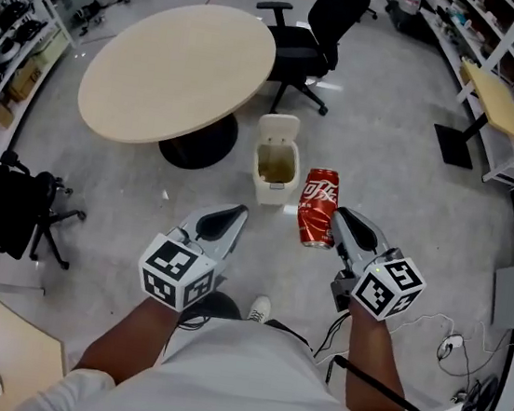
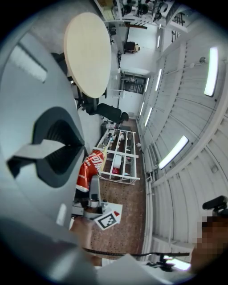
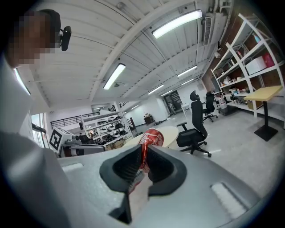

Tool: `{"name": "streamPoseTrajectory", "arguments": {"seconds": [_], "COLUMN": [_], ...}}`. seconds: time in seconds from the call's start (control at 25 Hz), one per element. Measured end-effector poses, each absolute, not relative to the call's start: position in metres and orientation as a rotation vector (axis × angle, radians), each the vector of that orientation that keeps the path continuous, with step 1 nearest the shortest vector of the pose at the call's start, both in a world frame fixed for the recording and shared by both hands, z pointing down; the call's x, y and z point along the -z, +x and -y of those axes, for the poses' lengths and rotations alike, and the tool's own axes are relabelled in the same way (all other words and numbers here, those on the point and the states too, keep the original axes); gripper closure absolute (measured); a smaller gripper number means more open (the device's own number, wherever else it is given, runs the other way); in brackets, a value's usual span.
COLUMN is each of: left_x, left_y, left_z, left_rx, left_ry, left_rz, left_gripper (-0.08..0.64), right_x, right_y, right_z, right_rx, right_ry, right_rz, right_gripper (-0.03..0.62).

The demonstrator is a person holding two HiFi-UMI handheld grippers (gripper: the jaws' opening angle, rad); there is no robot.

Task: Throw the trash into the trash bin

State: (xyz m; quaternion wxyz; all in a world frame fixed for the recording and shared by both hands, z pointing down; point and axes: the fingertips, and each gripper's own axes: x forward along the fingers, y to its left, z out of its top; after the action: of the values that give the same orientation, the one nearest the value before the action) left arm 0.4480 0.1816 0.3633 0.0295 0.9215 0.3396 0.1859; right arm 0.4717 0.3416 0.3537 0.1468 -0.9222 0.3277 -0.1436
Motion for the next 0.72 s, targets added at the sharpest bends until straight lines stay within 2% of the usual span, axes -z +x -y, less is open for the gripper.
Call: {"name": "streamPoseTrajectory", "arguments": {"seconds": [0.32,0.72], "left_x": [-0.382,-0.385], "left_y": [0.461,0.512], "left_z": [-0.173,-0.171], "left_rx": [-0.657,-0.65], "left_ry": [2.827,2.792], "left_rz": [-0.989,-1.002], "left_gripper": [0.552,0.552], "right_x": [-0.369,-0.373], "right_y": [0.492,0.529], "right_z": [-0.34,-0.34], "right_rx": [0.456,0.489], "right_ry": [-2.621,-2.642], "right_rz": [-0.947,-0.91], "right_gripper": [0.551,0.551]}}
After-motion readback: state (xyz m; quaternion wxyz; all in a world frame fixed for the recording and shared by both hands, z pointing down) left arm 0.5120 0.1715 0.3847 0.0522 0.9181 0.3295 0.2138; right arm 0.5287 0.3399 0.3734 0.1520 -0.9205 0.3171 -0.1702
